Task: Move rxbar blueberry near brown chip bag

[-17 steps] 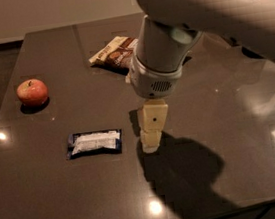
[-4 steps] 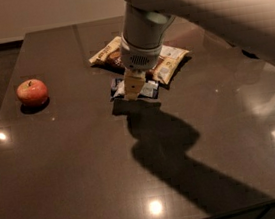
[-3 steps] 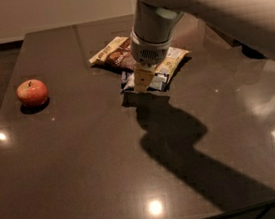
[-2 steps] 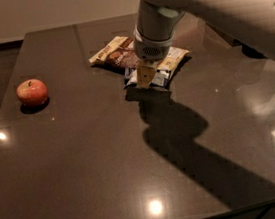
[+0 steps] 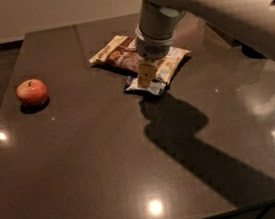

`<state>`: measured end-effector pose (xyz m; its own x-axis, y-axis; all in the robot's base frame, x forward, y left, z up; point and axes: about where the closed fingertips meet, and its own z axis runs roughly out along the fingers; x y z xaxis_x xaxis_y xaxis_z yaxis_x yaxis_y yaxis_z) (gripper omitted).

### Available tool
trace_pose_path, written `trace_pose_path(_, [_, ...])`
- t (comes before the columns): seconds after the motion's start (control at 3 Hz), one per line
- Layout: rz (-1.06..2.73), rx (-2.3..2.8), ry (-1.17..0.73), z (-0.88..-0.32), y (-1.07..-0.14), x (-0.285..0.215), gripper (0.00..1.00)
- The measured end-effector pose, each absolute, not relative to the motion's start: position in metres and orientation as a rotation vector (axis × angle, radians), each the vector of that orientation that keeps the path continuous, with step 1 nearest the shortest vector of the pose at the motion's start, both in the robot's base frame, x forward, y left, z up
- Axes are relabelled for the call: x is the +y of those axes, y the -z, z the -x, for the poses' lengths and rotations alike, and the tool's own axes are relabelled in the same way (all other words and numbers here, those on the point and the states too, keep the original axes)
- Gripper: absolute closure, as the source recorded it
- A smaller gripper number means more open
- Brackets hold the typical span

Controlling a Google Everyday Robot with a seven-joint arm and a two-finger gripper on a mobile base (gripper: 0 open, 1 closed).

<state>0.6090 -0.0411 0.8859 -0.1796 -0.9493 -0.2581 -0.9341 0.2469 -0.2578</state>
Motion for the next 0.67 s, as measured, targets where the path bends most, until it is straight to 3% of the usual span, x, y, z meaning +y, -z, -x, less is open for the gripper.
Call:
trace_pose_path(0.33, [1.730,2.164,0.058,-0.6087,-0.8856,-0.0407,0.00])
trace_pose_path(0.67, [1.730,2.164,0.058,-0.6087,-0.8856,-0.0406,0.00])
